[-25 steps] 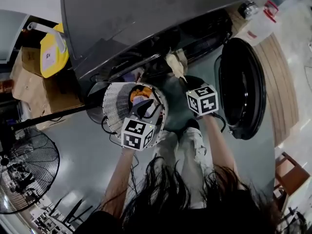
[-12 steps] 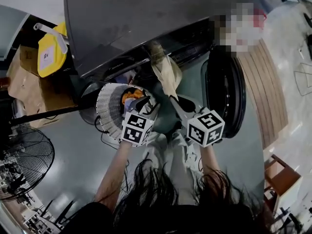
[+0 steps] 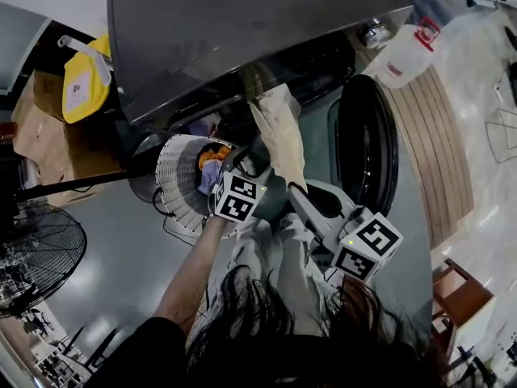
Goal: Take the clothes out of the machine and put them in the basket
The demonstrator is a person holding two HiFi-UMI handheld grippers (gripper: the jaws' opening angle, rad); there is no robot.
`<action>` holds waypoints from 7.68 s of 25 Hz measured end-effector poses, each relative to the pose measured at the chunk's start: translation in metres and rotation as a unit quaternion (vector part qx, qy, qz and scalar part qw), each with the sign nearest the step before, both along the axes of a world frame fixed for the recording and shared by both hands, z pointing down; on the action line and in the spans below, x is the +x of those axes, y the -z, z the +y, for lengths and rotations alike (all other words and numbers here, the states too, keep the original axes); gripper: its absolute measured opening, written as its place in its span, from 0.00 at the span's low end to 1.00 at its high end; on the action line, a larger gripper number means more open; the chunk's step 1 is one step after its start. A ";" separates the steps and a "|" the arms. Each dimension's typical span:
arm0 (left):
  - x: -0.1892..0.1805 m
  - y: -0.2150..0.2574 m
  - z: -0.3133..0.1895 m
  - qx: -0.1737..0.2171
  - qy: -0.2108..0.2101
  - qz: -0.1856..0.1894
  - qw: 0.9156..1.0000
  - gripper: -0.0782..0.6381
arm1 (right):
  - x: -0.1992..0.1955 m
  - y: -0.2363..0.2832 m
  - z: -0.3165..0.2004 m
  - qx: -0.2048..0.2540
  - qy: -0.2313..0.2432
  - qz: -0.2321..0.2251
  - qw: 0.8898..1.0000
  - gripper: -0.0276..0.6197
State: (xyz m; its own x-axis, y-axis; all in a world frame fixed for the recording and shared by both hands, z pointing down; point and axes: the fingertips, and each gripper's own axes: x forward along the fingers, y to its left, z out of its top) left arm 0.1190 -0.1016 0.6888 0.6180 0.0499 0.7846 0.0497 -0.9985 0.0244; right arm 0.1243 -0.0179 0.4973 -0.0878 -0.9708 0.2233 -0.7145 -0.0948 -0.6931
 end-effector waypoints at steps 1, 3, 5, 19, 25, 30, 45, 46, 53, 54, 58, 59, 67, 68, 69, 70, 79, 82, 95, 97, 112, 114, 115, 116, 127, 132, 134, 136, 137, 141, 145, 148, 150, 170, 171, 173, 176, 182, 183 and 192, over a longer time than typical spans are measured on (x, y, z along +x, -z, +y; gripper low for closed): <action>0.006 -0.001 0.000 0.005 -0.001 0.000 1.000 0.44 | 0.000 0.007 0.005 0.005 0.002 -0.005 1.000 0.11; 0.022 -0.002 0.002 0.008 -0.003 0.005 1.000 0.44 | 0.000 0.020 0.016 0.013 0.006 -0.014 1.000 0.11; 0.041 0.002 0.008 0.006 -0.013 0.019 1.000 0.44 | -0.001 0.032 0.025 0.018 0.007 -0.031 0.999 0.11; 0.051 0.088 0.002 -0.052 0.053 0.124 0.989 0.12 | 0.050 0.030 0.067 0.000 -0.060 -0.013 0.998 0.11; 0.038 0.162 0.001 -0.039 0.054 0.187 0.980 0.12 | 0.061 0.006 0.065 -0.064 -0.029 0.049 0.996 0.11; 0.029 0.229 0.005 -0.015 0.055 0.240 0.969 0.12 | 0.053 -0.004 0.047 -0.095 0.018 0.087 0.992 0.11; -0.007 0.414 0.010 0.032 0.067 0.381 0.922 0.12 | 0.029 0.030 0.002 -0.070 0.164 0.206 0.962 0.63; -0.012 0.425 0.012 0.038 0.067 0.387 0.919 0.12 | 0.025 0.031 -0.002 -0.065 0.174 0.217 0.958 0.67; -0.044 0.496 0.029 0.063 0.058 0.437 0.895 0.12 | -0.010 0.017 -0.028 -0.077 0.233 0.264 0.933 0.77; -0.049 0.505 0.032 0.067 0.058 0.447 0.890 0.12 | -0.013 0.017 -0.035 -0.074 0.226 0.269 0.933 0.76; -0.075 0.526 0.038 0.103 0.068 0.450 0.885 0.12 | -0.023 0.030 -0.064 -0.035 0.191 0.240 0.951 0.49; -0.083 0.525 0.036 0.114 0.076 0.443 0.886 0.12 | -0.025 0.035 -0.069 -0.026 0.186 0.232 0.954 0.36; -0.169 0.529 -0.006 0.170 0.203 0.411 0.872 0.12 | -0.065 0.070 -0.088 -0.003 0.228 0.209 0.951 0.16; -0.182 0.527 -0.010 0.183 0.215 0.401 0.871 0.12 | -0.070 0.076 -0.090 0.003 0.231 0.206 0.951 0.16; -0.195 0.525 -0.014 0.198 0.226 0.389 0.871 0.12 | -0.075 0.083 -0.093 0.011 0.231 0.201 0.952 0.16; -0.208 0.522 -0.019 0.216 0.236 0.373 0.871 0.12 | -0.080 0.091 -0.096 0.020 0.231 0.195 0.953 0.16; -0.290 0.465 -0.057 0.288 0.276 0.226 0.888 0.12 | -0.134 0.192 -0.134 0.143 0.235 0.123 0.954 0.15; -0.300 0.445 -0.070 0.284 0.267 0.209 0.897 0.12 | -0.158 0.214 -0.145 0.162 0.242 0.130 0.948 0.15; -0.312 0.360 -0.119 0.187 0.237 0.190 0.934 0.12 | -0.216 0.182 -0.180 0.096 0.232 0.155 0.956 0.15; -0.311 0.343 -0.121 0.171 0.226 0.180 0.942 0.12 | -0.220 0.169 -0.181 0.078 0.225 0.157 0.958 0.15; -0.297 0.210 -0.141 0.051 0.144 0.100 0.983 0.12 | -0.223 0.038 -0.194 -0.064 0.160 0.151 0.973 0.15; -0.299 0.191 -0.143 0.040 0.137 0.086 0.986 0.12 | -0.224 0.018 -0.196 -0.079 0.156 0.145 0.974 0.15; -0.300 0.182 -0.145 0.034 0.135 0.078 0.987 0.12 | -0.225 0.007 -0.197 -0.086 0.152 0.139 0.975 0.15; -0.301 0.173 -0.146 0.027 0.134 0.070 0.988 0.12 | -0.225 -0.005 -0.197 -0.095 0.148 0.131 0.976 0.15; -0.295 0.074 -0.131 -0.042 0.103 -0.025 0.993 0.12 | -0.220 -0.136 -0.165 -0.255 0.146 0.136 0.946 0.18; -0.306 0.023 -0.121 -0.075 0.108 -0.099 0.986 0.26 | -0.219 -0.188 -0.132 -0.343 0.174 0.127 0.914 0.53; -0.314 0.010 -0.116 -0.084 0.104 -0.119 0.984 0.28 | -0.221 -0.197 -0.121 -0.355 0.179 0.115 0.910 0.55; -0.316 0.007 -0.113 -0.094 0.105 -0.114 0.984 0.29 | -0.222 -0.199 -0.112 -0.357 0.177 0.112 0.910 0.55; -0.317 0.007 -0.110 -0.103 0.111 -0.111 0.982 0.30 | -0.223 -0.198 -0.109 -0.355 0.176 0.111 0.911 0.55; -0.324 0.009 -0.098 -0.138 0.140 -0.109 0.974 0.30 | -0.226 -0.184 -0.106 -0.332 0.168 0.108 0.922 0.54; -0.317 0.029 -0.094 -0.139 0.140 -0.087 0.976 0.30 | -0.226 -0.158 -0.114 -0.296 0.154 0.120 0.935 0.51; -0.310 0.044 -0.095 -0.138 0.139 -0.065 0.978 0.30 | -0.224 -0.133 -0.120 -0.264 0.132 0.117 0.948 0.50; -0.305 0.055 -0.097 -0.136 0.139 -0.051 0.979 0.30 | -0.222 -0.116 -0.123 -0.245 0.118 0.119 0.955 0.48; -0.266 0.185 -0.054 -0.150 0.123 0.092 0.977 0.29 | -0.196 0.040 -0.068 -0.130 0.016 0.135 0.982 0.30; -0.263 0.193 -0.048 -0.152 0.122 0.102 0.975 0.29 | -0.194 0.046 -0.063 -0.124 0.015 0.136 0.983 0.28; -0.257 0.209 -0.033 -0.151 0.118 0.118 0.974 0.29 | -0.192 0.059 -0.052 -0.112 0.012 0.141 0.984 0.27; -0.250 0.232 -0.011 -0.140 0.112 0.136 0.974 0.29 | -0.187 0.081 -0.033 -0.094 0.006 0.149 0.984 0.24; -0.239 0.273 0.042 -0.126 0.106 0.178 0.970 0.29 | -0.184 0.114 0.017 -0.062 -0.002 0.163 0.985 0.20; -0.239 0.280 0.052 -0.123 0.107 0.184 0.969 0.29 | -0.186 0.118 0.026 -0.058 -0.001 0.165 0.985 0.20; -0.250 0.331 0.122 -0.102 0.116 0.239 0.959 0.29 | -0.202 0.149 0.095 -0.022 0.009 0.190 0.982 0.14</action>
